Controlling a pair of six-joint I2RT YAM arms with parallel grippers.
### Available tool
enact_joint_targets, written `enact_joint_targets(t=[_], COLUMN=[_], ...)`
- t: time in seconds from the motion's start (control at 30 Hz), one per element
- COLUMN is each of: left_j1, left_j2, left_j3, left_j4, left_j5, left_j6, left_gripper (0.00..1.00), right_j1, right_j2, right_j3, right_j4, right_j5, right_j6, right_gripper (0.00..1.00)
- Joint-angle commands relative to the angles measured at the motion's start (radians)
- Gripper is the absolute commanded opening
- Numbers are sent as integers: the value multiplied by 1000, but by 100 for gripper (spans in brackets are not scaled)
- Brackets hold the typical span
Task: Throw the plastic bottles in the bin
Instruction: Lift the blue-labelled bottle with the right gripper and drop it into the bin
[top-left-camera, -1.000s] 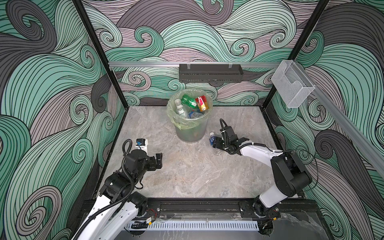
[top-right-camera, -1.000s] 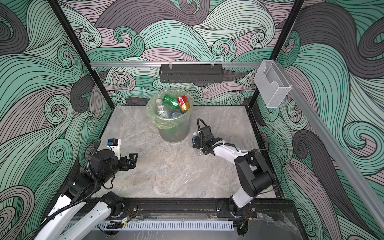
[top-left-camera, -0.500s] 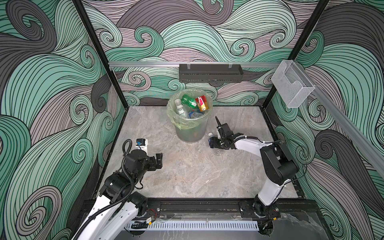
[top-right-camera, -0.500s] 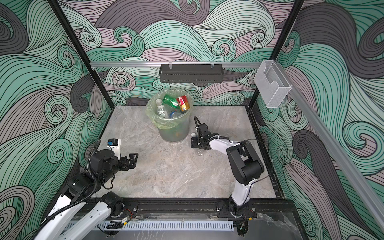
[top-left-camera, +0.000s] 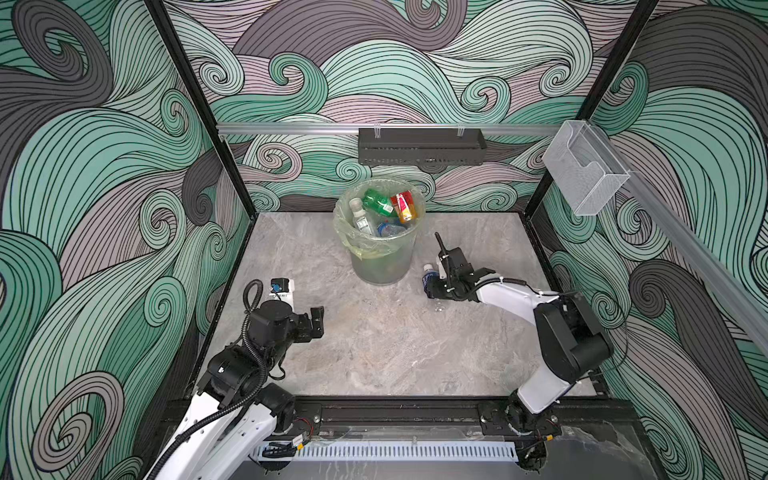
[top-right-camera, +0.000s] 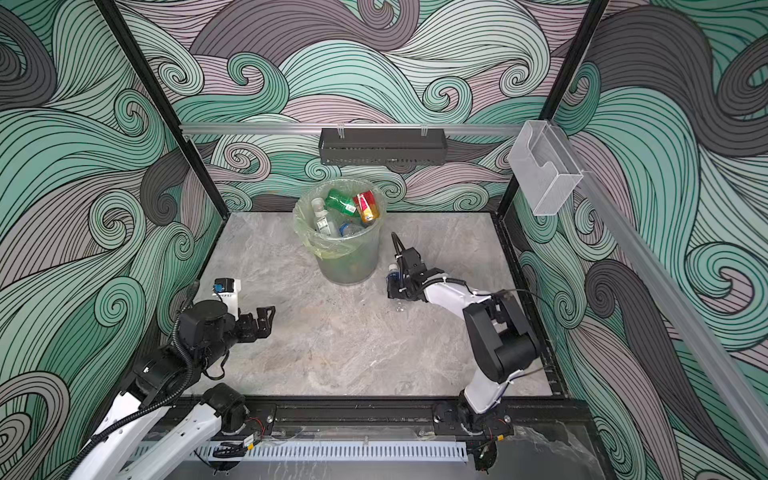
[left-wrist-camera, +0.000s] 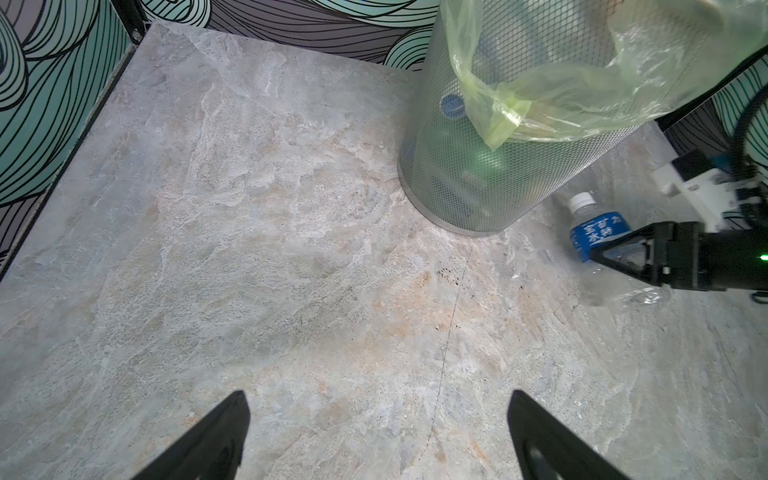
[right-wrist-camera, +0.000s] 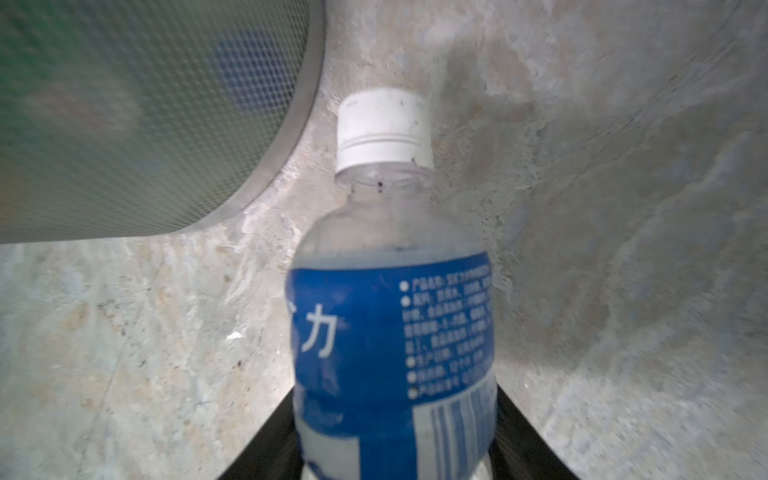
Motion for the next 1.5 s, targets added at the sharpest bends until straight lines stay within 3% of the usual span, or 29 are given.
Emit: enact_joint_targets(t=[0.0, 0.53, 0.8, 1.07, 1.17, 1.27, 1.37, 1.47], left_j1=[8, 8, 8, 8, 8, 8, 8, 8], left_j2=[-19, 11, 27, 78, 107, 135, 160, 194], left_j3=[18, 27, 14, 41, 60, 72, 77, 83], left_j4=[-38, 0, 36, 50, 61, 82, 111, 132], left_j5=[-45, -21, -10, -3, 5, 6, 25, 12], left_j6=[-1, 20, 17, 37, 42, 53, 64, 59], left_gripper=[99, 99, 99, 99, 99, 98, 96, 97], right_j1=[-3, -5, -5, -5, -5, -5, -3, -3], right_j2=[-132, -782, -890, -761, -616, -378, -129, 26], right_j3=[-27, -154, -185, -33, 106, 346, 626, 843], right_j4=[-23, -83, -114, -47, -10, 7, -10, -83], right_j5=[24, -152, -178, -229, -221, -248, -292, -366], right_j6=[-21, -115, -133, -127, -160, -156, -117, -127], right_gripper=[54, 54, 54, 54, 55, 55, 68, 81])
